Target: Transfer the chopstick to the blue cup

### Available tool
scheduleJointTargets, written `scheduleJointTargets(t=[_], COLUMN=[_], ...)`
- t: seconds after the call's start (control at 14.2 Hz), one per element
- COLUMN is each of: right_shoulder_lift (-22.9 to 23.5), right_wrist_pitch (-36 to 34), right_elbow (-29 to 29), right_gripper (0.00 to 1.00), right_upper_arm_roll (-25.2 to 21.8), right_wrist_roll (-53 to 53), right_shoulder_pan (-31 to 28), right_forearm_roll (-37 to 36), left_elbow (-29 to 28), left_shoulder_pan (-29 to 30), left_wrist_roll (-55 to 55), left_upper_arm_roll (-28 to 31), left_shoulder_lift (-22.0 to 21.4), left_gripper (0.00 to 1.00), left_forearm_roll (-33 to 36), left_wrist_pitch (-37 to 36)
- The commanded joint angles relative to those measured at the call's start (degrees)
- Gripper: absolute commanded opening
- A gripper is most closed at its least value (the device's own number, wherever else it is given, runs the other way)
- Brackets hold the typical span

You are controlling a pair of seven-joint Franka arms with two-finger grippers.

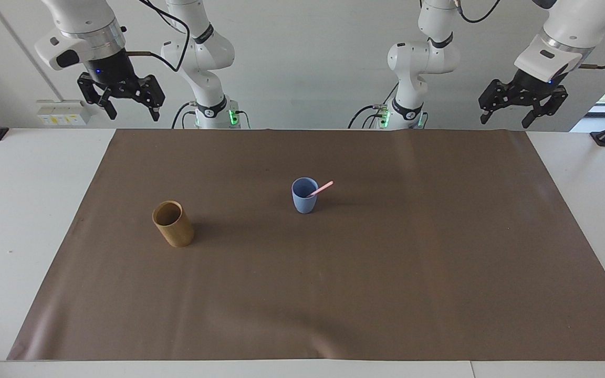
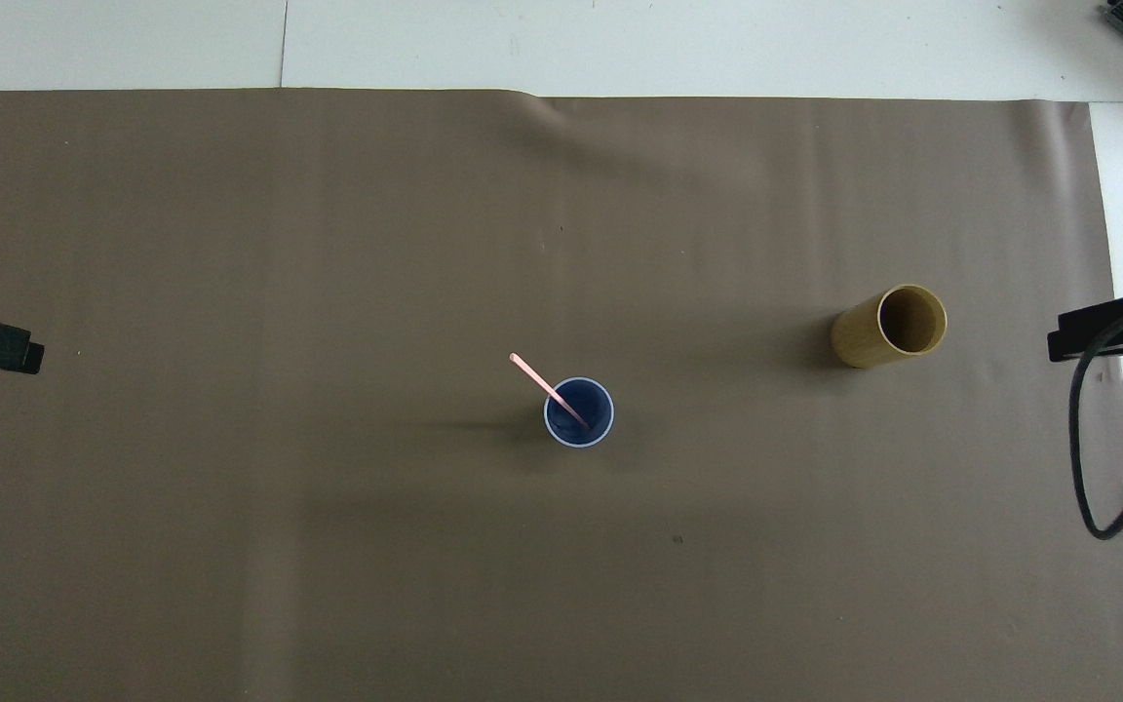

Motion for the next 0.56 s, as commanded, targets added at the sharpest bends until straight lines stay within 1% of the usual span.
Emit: scheduleJointTargets(t=[0.0,0.14,0.35,0.49], right_shoulder_lift=[-1.0,-1.0,-0.9,-1.0], right_wrist_pitch=[-0.4,-0.4,-3.1,-3.6], right_elbow=[-0.9,-0.7,-0.3,-0.3], right_gripper=[1.0,1.0,1.0,1.0], right_upper_arm_roll=[0.7,0.7,0.5,0.5], right_wrist_roll=[-1.2,-1.2,-1.2,-1.3], right_shoulder_pan=[-0.8,-0.8,-0.9,-0.9], right_forearm_roll=[-0.9,-0.5,0.9,0.9], left_elbow=[-1.3,-1.3,-1.3,-1.3], left_shoulder_pan=[0.1,0.1,0.1,0.1], left_wrist_roll=[-0.5,-0.5,-0.6,-0.6], left_upper_arm_roll=[-0.2,-0.2,-0.2,-0.2], left_shoulder_lift=[-1.2,-1.2,-1.2,-1.2], left_gripper=[1.0,1.0,1.0,1.0], left_forearm_roll=[0.5,0.5,0.5,0.5], left_wrist_pitch=[-0.1,-0.1,-0.1,-0.1])
